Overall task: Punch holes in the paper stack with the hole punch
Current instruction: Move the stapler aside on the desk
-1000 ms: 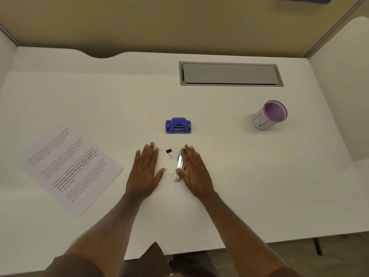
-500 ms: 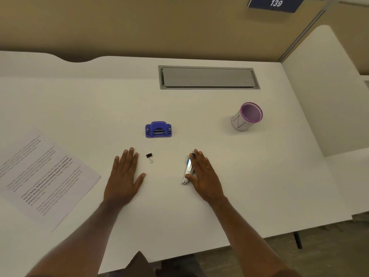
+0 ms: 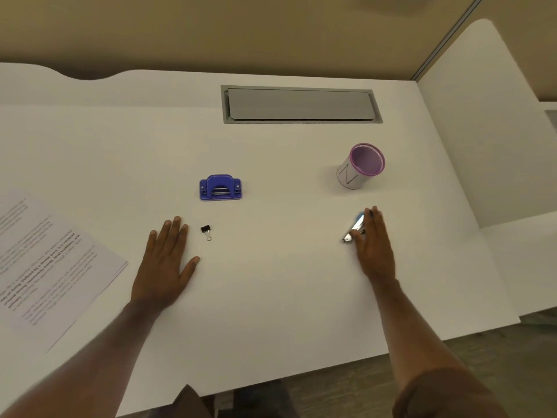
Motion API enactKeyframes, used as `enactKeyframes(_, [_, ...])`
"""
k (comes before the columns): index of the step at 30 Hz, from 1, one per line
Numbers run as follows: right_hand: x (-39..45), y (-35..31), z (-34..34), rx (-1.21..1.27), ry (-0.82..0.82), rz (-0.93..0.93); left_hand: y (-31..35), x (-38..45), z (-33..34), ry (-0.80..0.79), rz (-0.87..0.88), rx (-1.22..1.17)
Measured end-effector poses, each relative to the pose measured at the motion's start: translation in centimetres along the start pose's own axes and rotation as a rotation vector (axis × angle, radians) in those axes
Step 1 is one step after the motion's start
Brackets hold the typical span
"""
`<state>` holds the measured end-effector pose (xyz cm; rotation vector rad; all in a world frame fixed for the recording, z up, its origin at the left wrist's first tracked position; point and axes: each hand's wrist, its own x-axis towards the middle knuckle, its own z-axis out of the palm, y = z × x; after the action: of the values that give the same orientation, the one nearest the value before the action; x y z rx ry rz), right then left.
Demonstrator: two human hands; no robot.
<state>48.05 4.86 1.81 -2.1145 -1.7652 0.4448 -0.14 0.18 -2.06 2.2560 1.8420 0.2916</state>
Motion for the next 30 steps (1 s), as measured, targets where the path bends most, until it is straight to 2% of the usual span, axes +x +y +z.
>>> enactKeyframes(3, [1.2,1.7,-0.4,0.010,0.026,0.057,-0.2,-0.1,0.3,0.012,0.004,0.004])
enactKeyframes(10, [1.3,2.8,-0.4,0.026,0.050,0.020,-0.3,-0.1,0.5,0.032,0.013,0.023])
enactKeyframes(17, [1.3,0.5,-0.6,0.116,0.230,-0.005,0.0,0.0,-0.1,0.000,-0.007,0.023])
enactKeyframes(20, [0.6,-3.4,0.6,0.174,0.238,-0.135,0.1,-0.2,-0.2,-0.021,-0.013,0.030])
enactKeyframes(23, [-0.9,-9.3,3.2,0.203,0.166,-0.357,0.2,0.0,-0.7,-0.044,-0.026,0.042])
enactKeyframes(27, [-4.2,-17.7,7.8,0.091,-0.053,-0.672,0.7,-0.8,-0.6,-0.040,-0.102,0.102])
enactKeyframes(30, [-6.3,-22.2,10.7,0.000,-0.225,-0.789,1.1,-1.8,-0.1,-0.015,-0.144,0.081])
